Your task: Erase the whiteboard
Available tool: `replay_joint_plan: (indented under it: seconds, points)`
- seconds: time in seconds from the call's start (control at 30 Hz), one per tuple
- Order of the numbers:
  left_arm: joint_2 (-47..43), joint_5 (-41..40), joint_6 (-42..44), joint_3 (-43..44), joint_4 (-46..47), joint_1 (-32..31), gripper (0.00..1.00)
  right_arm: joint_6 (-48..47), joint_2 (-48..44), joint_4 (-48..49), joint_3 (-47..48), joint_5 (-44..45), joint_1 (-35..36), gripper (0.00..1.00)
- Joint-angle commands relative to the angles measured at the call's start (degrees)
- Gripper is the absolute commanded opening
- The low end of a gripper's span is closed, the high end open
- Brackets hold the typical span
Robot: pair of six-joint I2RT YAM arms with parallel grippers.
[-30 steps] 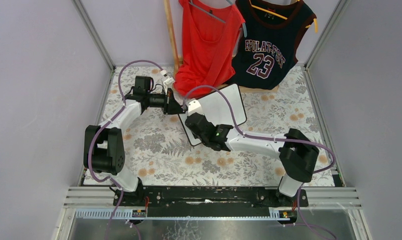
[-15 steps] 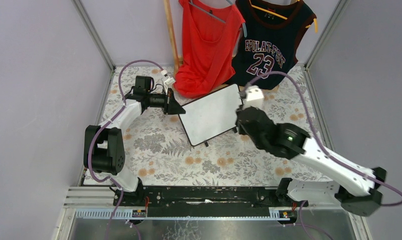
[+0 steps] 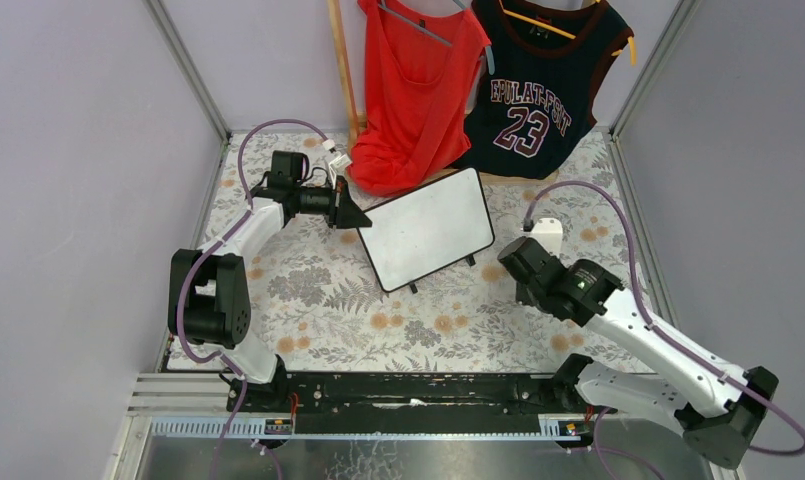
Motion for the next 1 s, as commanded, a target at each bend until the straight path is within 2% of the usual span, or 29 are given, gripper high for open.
replay_joint_plan:
  seconds: [0.0, 0.3, 0.6, 0.97]
  points:
    - [1.3, -4.1, 3.4, -0.4, -3.1, -1.4, 0.00, -4.9, -0.6, 7.2, -5.4, -11.6, -10.4, 0.00]
    - [0.0, -4.5, 3.9, -1.5, -3.1, -1.3, 0.00, -12.2, 7.0, 17.5, -9.5, -26.4, -24.0, 0.00]
    - [0.1, -4.5, 4.0, -1.7, -3.1, -1.3, 0.00, -17.9, 18.2, 20.8, -6.7, -33.5, -26.7, 0.01]
    - [0.1, -4.8, 3.9, -1.8, -3.1, -1.4, 0.00, -20.1, 22.5, 22.4, -6.5, -35.3, -28.5, 0.29]
